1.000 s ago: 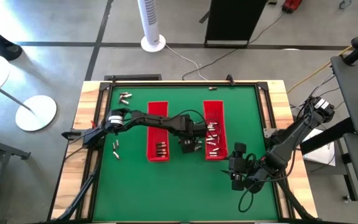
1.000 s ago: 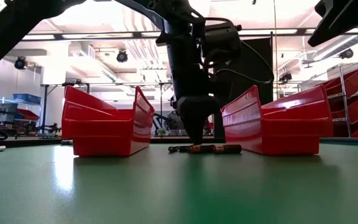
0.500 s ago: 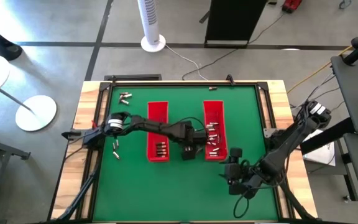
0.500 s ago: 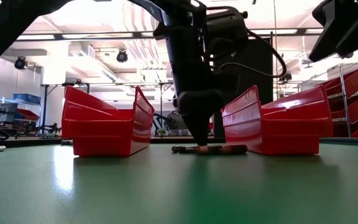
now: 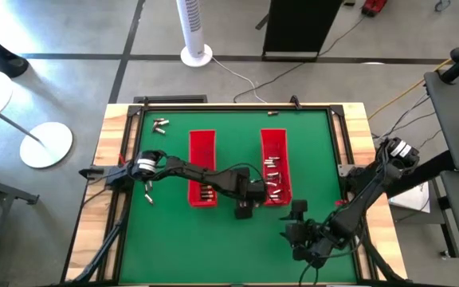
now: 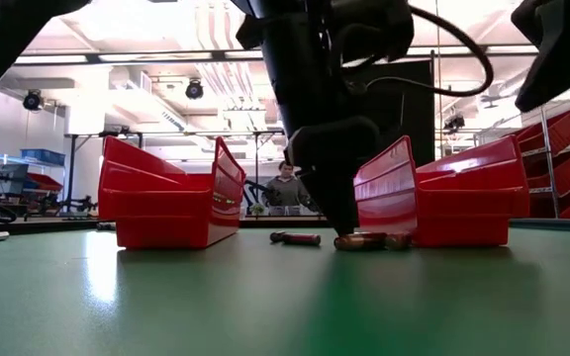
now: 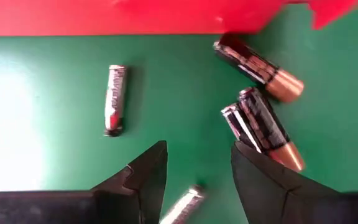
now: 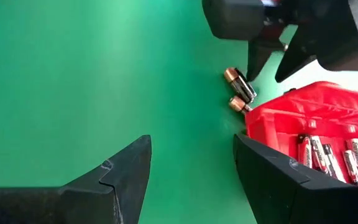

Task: Sort batteries
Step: Adjust the batteries on the table

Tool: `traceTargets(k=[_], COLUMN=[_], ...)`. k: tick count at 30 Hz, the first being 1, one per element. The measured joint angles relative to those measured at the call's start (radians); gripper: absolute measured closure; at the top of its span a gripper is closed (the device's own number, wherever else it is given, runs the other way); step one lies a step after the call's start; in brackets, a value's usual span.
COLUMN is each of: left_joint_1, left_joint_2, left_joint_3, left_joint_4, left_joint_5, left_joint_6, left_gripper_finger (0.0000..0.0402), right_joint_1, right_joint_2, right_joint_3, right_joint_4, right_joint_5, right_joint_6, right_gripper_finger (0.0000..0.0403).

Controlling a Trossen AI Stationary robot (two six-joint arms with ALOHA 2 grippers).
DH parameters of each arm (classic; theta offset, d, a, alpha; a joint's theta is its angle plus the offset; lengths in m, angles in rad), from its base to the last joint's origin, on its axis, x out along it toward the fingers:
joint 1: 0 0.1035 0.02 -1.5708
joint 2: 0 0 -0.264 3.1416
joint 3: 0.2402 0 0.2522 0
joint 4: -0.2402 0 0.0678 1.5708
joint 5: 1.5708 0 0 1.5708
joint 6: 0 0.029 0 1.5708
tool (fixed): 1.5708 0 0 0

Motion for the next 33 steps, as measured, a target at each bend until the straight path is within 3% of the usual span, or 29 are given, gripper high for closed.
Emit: traceTargets(k=[13, 23, 29, 33], left_joint_1=[-0.099, -0.154, -0.145, -0.104], left_joint_2=[0.001, -0.018, -0.032, -0.006], left_joint_3=[0.000, 0.000, 0.000, 0.000], left_joint_4=[0.070, 0.092, 0.015, 0.053], left_joint_5=[0.022, 0.020, -0.107, -0.133], left_joint_6=[-0.040, -0.083, -0.083, -0.083], left_gripper_finger=[0.0243, 0.0243, 0.0243, 0.0243], right_joint_1=[0.034, 0.039, 0.041, 0.041], right_joint_2=[0.149, 0.240, 0.253, 0.253], right_joint_3=[0.017, 0.031, 0.032, 0.032], right_joint_4=[0.078, 0.154, 0.179, 0.186], right_joint_5=[0.003, 0.080, 0.084, 0.086], right_joint_6=[0.055, 0.254, 0.261, 0.262], right_gripper_finger=[0.0183, 0.0183, 0.0183, 0.0183])
